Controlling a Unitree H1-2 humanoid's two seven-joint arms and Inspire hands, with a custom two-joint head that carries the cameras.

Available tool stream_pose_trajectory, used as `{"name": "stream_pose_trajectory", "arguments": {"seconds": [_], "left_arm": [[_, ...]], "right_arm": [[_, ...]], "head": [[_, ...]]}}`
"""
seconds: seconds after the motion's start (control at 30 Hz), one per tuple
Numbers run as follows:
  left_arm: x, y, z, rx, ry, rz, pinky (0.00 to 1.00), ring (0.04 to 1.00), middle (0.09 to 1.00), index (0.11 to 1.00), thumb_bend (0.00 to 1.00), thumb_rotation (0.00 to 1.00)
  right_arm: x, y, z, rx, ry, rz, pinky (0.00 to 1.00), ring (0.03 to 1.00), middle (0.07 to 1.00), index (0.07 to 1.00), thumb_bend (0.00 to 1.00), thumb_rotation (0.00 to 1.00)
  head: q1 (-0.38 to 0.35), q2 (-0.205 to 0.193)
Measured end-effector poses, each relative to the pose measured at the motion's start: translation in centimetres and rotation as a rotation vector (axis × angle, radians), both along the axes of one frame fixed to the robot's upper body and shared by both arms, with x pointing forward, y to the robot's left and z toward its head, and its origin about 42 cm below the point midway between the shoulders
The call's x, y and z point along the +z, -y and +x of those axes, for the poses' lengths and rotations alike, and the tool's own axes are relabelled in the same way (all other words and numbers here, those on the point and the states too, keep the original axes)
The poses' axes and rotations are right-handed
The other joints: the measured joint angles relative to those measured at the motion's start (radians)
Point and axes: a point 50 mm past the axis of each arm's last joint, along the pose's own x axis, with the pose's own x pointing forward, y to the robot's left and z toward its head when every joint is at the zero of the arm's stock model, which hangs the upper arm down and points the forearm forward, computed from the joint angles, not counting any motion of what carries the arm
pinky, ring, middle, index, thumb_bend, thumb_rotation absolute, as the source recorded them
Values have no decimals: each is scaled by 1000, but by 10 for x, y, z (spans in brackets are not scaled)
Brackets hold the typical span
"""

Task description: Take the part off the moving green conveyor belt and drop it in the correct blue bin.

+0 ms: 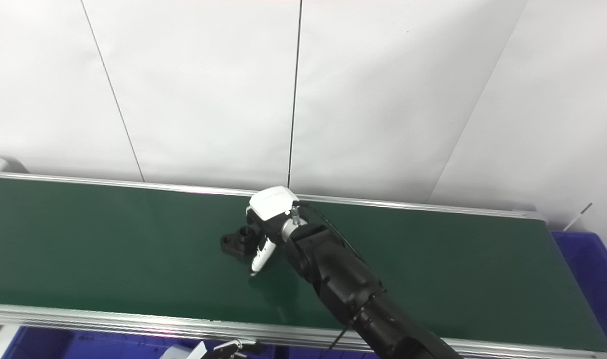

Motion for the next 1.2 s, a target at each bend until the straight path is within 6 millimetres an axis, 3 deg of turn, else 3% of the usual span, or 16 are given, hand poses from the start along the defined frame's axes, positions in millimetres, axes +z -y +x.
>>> {"name": "stream_pose_trajectory", "arguments": {"seconds": [0.3,0.47,0.5,0.53,0.57,0.63,0.7,0.93,1.13,1.2], "left_arm": [[4,1,2,8,12,-14,588,686,795,847,862,376],[7,2,1,10,19,-24,584,682,792,848,854,363],[8,3,1,9,24,-29,586,682,790,852,849,357],[10,3,1,8,27,-33,588,683,791,854,847,356],[10,3,2,9,29,-35,587,682,790,853,848,350],[10,3,2,10,28,-36,588,683,792,852,852,346],[11,2,3,12,27,-37,590,687,799,848,857,343],[11,1,6,20,20,-46,590,686,801,848,861,362],[11,0,6,25,14,-51,594,686,806,841,856,351],[11,0,6,31,12,-56,594,685,806,839,857,349]], "right_arm": [[-8,6,1,8,52,-43,587,669,677,762,873,450],[-8,10,4,11,60,-53,565,640,642,720,836,398],[-8,11,4,11,60,-46,556,612,617,675,800,335],[-8,12,4,11,59,-38,419,467,506,585,665,245],[-8,13,4,8,58,-20,348,391,448,539,596,198],[-9,12,3,18,63,14,160,204,290,495,536,152],[-10,10,0,31,87,41,94,141,230,487,524,143],[-12,12,-3,38,100,39,87,146,239,486,511,127],[-12,18,-6,42,106,14,168,234,325,478,499,153],[-11,19,-6,46,113,-1,150,212,313,485,504,139]], "head": [[2,20],[2,32],[2,32],[2,32],[0,34],[0,40],[0,40],[0,49],[-2,52],[-5,52]]}}
